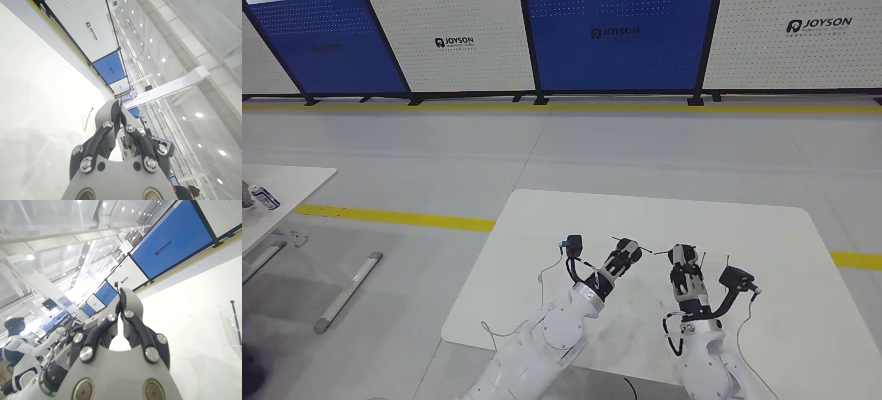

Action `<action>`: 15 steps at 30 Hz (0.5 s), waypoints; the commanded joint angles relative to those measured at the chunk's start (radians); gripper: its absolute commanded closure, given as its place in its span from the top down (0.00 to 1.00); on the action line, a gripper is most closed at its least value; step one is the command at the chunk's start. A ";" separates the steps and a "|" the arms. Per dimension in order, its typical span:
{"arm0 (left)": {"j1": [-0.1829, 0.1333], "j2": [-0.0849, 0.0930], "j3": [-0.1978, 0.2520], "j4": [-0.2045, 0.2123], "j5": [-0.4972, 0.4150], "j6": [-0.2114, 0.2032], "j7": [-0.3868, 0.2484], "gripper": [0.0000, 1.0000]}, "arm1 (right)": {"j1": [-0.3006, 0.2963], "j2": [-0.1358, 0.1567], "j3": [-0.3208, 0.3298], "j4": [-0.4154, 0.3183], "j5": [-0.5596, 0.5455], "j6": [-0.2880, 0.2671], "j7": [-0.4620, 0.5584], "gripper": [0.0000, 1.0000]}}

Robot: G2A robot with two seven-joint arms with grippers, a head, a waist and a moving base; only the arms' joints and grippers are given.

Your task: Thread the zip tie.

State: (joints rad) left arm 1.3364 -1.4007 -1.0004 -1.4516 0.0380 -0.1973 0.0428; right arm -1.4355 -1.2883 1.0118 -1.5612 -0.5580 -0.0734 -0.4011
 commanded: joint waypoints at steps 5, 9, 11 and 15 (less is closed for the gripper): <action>0.000 0.000 0.000 0.000 0.000 0.000 0.000 0.00 | 0.003 -0.009 0.004 0.004 -0.003 0.009 -0.001 0.00; 0.000 0.000 0.000 0.000 0.000 0.000 0.000 0.00 | 0.010 -0.016 0.003 0.019 -0.006 0.017 0.001 0.00; 0.000 0.000 0.000 0.000 0.000 0.000 0.000 0.00 | 0.012 -0.020 0.003 0.023 -0.003 0.018 0.001 0.00; 0.000 0.000 0.000 0.000 0.000 0.000 0.000 0.00 | 0.010 -0.025 0.003 0.023 -0.012 0.011 0.000 0.00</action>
State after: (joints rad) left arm 1.3364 -1.4007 -1.0004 -1.4516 0.0380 -0.1973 0.0428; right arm -1.4236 -1.3121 1.0144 -1.5368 -0.5672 -0.0600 -0.3997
